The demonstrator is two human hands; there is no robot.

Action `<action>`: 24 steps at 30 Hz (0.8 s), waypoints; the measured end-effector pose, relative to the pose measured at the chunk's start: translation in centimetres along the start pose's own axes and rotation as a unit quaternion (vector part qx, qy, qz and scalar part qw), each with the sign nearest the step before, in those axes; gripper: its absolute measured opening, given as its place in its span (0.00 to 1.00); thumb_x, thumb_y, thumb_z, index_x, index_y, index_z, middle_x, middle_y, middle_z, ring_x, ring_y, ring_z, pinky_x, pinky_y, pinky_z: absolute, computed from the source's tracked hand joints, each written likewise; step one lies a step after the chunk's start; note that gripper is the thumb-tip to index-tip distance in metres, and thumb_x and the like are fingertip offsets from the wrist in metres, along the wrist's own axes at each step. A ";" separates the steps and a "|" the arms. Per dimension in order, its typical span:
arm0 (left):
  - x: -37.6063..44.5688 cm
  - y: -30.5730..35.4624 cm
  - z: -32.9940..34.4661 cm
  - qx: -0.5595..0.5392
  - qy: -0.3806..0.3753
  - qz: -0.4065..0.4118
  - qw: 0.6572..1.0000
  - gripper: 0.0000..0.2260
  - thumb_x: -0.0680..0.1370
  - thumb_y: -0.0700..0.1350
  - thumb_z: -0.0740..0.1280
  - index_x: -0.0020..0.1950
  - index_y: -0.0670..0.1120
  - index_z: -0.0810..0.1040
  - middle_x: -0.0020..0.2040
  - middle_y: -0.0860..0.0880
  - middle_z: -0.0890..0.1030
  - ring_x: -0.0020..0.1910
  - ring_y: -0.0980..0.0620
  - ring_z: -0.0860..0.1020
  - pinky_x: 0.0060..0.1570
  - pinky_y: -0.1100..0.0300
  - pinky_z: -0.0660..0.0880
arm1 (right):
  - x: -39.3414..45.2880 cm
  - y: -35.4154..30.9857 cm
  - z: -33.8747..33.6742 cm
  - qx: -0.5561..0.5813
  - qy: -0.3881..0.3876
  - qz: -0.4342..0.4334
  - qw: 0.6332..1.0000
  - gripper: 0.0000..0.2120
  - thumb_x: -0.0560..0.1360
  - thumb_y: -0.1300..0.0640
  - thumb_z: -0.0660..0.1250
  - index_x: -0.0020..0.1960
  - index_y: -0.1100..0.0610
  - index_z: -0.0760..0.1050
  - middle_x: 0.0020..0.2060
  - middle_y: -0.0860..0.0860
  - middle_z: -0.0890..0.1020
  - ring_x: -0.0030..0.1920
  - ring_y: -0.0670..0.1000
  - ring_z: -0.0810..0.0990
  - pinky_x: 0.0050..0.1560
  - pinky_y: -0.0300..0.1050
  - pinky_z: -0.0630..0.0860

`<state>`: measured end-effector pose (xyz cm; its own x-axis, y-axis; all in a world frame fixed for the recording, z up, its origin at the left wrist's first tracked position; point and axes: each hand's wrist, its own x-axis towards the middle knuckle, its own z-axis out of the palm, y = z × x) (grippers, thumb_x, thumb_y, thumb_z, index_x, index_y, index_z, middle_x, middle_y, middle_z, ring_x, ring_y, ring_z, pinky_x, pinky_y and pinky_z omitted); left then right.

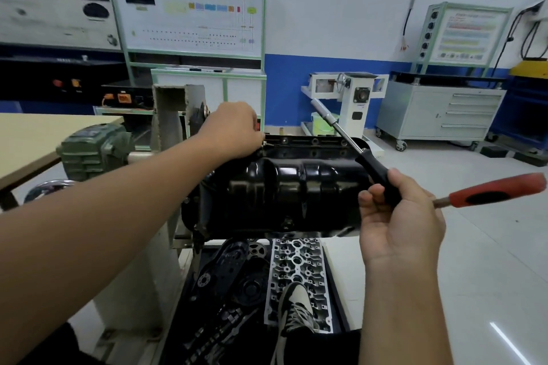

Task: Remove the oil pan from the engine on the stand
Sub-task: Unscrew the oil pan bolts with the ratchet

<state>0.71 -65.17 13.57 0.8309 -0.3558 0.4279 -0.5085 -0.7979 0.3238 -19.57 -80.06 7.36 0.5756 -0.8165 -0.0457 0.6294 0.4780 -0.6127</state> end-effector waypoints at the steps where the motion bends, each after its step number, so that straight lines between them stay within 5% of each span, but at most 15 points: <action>1: -0.2 0.4 0.2 0.015 -0.004 0.001 1.000 0.07 0.77 0.48 0.71 0.41 0.46 0.82 0.41 0.47 0.82 0.43 0.45 0.81 0.42 0.55 0.78 | 0.1 -0.1 -0.1 0.004 0.001 0.004 1.000 0.08 0.75 0.67 0.72 0.49 0.59 0.75 0.32 0.52 0.81 0.28 0.48 0.78 0.32 0.43 0.78; 3: -0.4 1.2 0.4 0.036 0.000 0.000 0.999 0.06 0.76 0.45 0.69 0.42 0.43 0.81 0.42 0.45 0.81 0.39 0.44 0.80 0.40 0.52 0.81 | 0.2 -0.3 -0.2 0.009 -0.001 0.013 1.000 0.08 0.76 0.67 0.71 0.50 0.60 0.75 0.32 0.53 0.81 0.28 0.48 0.78 0.32 0.42 0.77; 7: -0.7 3.1 0.9 0.124 0.020 0.005 0.992 0.17 0.77 0.53 0.71 0.37 0.46 0.69 0.38 0.47 0.71 0.32 0.48 0.70 0.29 0.59 0.63 | 0.4 -0.5 -0.5 0.008 -0.002 0.024 1.000 0.06 0.76 0.67 0.71 0.50 0.60 0.75 0.36 0.55 0.81 0.28 0.48 0.77 0.32 0.42 0.77; 10: -0.3 4.4 1.1 0.165 0.017 -0.001 0.986 0.18 0.77 0.50 0.73 0.37 0.48 0.65 0.39 0.48 0.69 0.32 0.48 0.68 0.30 0.57 0.64 | 0.5 -0.7 -0.7 0.015 0.003 0.032 0.999 0.07 0.76 0.67 0.71 0.51 0.61 0.75 0.37 0.56 0.81 0.28 0.48 0.77 0.32 0.42 0.77; 14: -0.2 5.6 1.5 0.171 0.024 -0.017 0.985 0.10 0.75 0.39 0.70 0.39 0.46 0.69 0.38 0.47 0.71 0.32 0.47 0.68 0.32 0.56 0.66 | 0.7 -1.0 -1.1 0.028 0.013 0.043 0.999 0.09 0.75 0.67 0.71 0.53 0.61 0.75 0.35 0.56 0.81 0.28 0.48 0.77 0.31 0.42 0.77; 21: -0.1 5.0 2.4 0.131 0.040 -0.032 0.990 0.09 0.75 0.35 0.69 0.38 0.44 0.73 0.38 0.46 0.73 0.32 0.47 0.71 0.31 0.56 0.67 | 1.1 -1.4 -1.7 0.039 0.028 0.046 0.998 0.10 0.75 0.68 0.71 0.55 0.62 0.73 0.42 0.59 0.79 0.27 0.48 0.77 0.31 0.41 0.77; 24: 0.2 4.6 2.2 0.100 0.010 0.006 0.995 0.04 0.77 0.37 0.69 0.46 0.43 0.83 0.43 0.45 0.81 0.40 0.46 0.78 0.35 0.54 0.75 | 1.1 -1.2 -1.4 0.039 0.028 0.047 0.998 0.10 0.75 0.68 0.71 0.55 0.62 0.74 0.42 0.60 0.80 0.27 0.48 0.76 0.30 0.41 0.77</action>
<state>-0.96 -69.98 13.32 0.8194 -0.3577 0.4480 -0.4615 -0.8752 0.1454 -20.47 -81.97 6.94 0.6050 -0.7829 -0.1449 0.6148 0.5751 -0.5398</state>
